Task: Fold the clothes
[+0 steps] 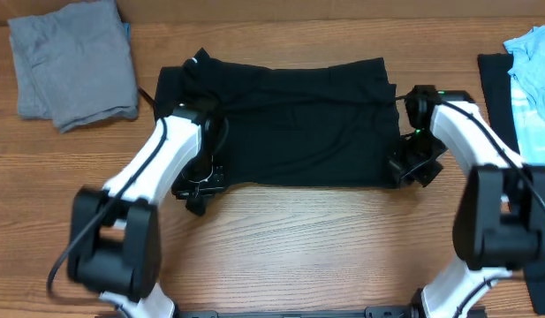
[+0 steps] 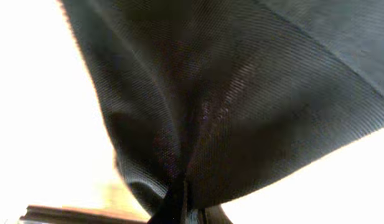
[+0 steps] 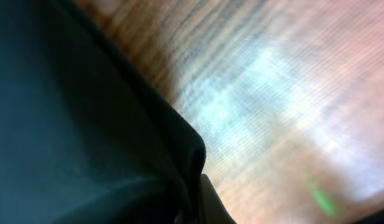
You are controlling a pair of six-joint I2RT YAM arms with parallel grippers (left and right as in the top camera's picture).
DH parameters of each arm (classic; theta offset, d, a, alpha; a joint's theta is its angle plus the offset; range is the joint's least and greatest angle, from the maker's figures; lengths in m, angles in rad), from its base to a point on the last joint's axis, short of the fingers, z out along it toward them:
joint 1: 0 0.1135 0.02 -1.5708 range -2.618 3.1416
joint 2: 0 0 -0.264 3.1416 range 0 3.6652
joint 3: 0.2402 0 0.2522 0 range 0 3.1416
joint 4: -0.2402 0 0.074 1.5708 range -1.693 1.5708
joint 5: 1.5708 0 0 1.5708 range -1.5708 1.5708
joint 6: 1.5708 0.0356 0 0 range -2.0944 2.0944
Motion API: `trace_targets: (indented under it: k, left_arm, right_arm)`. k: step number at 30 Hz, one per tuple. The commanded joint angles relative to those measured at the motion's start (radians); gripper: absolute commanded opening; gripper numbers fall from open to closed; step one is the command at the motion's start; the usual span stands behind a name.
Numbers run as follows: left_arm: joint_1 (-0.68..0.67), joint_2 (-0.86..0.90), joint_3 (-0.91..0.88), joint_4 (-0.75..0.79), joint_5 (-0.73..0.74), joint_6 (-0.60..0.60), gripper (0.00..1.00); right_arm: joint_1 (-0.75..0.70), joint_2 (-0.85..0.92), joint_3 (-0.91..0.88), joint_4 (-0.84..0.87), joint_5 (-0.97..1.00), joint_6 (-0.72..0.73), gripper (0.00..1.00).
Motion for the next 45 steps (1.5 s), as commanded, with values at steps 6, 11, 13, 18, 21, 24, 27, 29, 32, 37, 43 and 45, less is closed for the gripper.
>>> trace_targets:
  k: [6, 11, 13, 18, 21, 24, 27, 29, 32, 37, 43, 45]
  left_arm:
    - [-0.018, -0.229, 0.003, -0.148, 0.016, -0.062, 0.04]
    - [-0.038, -0.236, -0.009, -0.243, 0.022, -0.066, 0.06]
    - [-0.055, -0.235, -0.018, -0.266, 0.023, -0.066, 0.43]
    - [-0.083, -0.235, -0.022, -0.256, 0.022, -0.064, 1.0]
    - [-0.081, -0.235, -0.022, -0.209, 0.021, -0.052, 1.0]
    - [-0.077, -0.235, -0.019, -0.114, 0.021, -0.041, 1.0]
    - [-0.062, -0.235, 0.0, -0.016, 0.018, -0.026, 1.0]
    - [-0.046, -0.234, 0.027, 0.054, 0.01, -0.021, 0.94]
    - [-0.022, -0.219, 0.078, 0.169, 0.019, 0.02, 0.86]
    - [-0.016, -0.1, 0.186, 0.228, 0.013, 0.079, 0.86]
    - [0.0, 0.186, 0.389, 0.232, -0.018, 0.138, 0.89]
    - [0.001, 0.273, 0.471, 0.23, -0.008, 0.146, 0.89]
  right_arm:
    - [0.03, -0.175, 0.002, -0.119, 0.127, 0.083, 0.04]
    - [0.06, -0.214, -0.004, -0.164, 0.147, 0.082, 0.04]
    - [0.074, -0.217, -0.01, -0.172, 0.164, 0.079, 0.05]
    - [0.082, -0.217, -0.023, -0.172, 0.24, 0.048, 1.0]
    - [0.076, -0.217, -0.023, -0.142, 0.262, 0.048, 1.0]
    - [0.064, -0.217, -0.021, -0.077, 0.259, 0.015, 1.0]
    - [0.048, -0.217, -0.002, -0.006, 0.231, -0.05, 1.0]
    - [0.038, -0.217, 0.023, 0.035, 0.188, -0.084, 1.0]
    - [0.025, -0.217, 0.069, 0.101, 0.094, -0.151, 1.0]
    - [0.021, -0.217, 0.103, 0.229, 0.027, -0.189, 1.0]
    - [0.021, -0.204, 0.103, 0.298, 0.005, -0.219, 1.0]
    - [0.021, -0.201, 0.103, 0.303, 0.005, -0.219, 1.0]
